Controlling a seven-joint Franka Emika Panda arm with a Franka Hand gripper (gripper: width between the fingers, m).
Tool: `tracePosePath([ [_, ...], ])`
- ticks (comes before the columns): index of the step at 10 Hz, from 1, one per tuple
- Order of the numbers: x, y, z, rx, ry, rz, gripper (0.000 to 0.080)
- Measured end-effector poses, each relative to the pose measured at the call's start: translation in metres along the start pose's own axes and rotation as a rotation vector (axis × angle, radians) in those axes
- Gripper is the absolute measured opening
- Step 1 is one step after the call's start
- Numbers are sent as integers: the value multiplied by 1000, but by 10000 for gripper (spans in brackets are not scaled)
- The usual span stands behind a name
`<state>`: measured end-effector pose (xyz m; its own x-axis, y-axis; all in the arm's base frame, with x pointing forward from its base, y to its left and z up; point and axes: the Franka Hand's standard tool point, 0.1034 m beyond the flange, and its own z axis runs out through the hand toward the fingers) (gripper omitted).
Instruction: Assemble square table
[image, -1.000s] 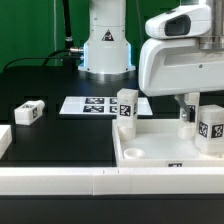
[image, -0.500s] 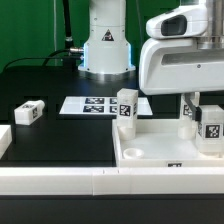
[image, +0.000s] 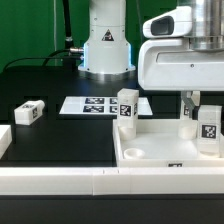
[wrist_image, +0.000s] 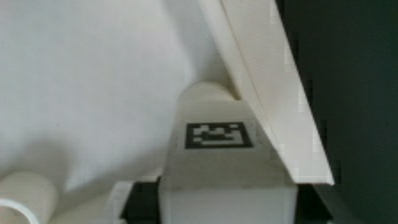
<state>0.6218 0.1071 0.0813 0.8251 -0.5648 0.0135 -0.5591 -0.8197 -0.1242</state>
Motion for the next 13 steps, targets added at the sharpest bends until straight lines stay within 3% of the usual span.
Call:
tracePosePath([
  [2, 0, 1, 0, 19, 5, 227, 285],
  [5, -2, -1, 1, 24, -3, 600, 285],
  [8, -1, -1, 2, 26, -8, 737, 285],
  [9, -2, -1, 2, 26, -8, 708, 360],
  [10, -1, -1, 1, 27, -7, 626, 360],
  [11, -1, -2, 0, 28, -5, 577, 545],
  [12, -1, -3, 0, 29, -4, 522, 617],
  [13, -1, -3, 0, 29, -2, 450, 617],
])
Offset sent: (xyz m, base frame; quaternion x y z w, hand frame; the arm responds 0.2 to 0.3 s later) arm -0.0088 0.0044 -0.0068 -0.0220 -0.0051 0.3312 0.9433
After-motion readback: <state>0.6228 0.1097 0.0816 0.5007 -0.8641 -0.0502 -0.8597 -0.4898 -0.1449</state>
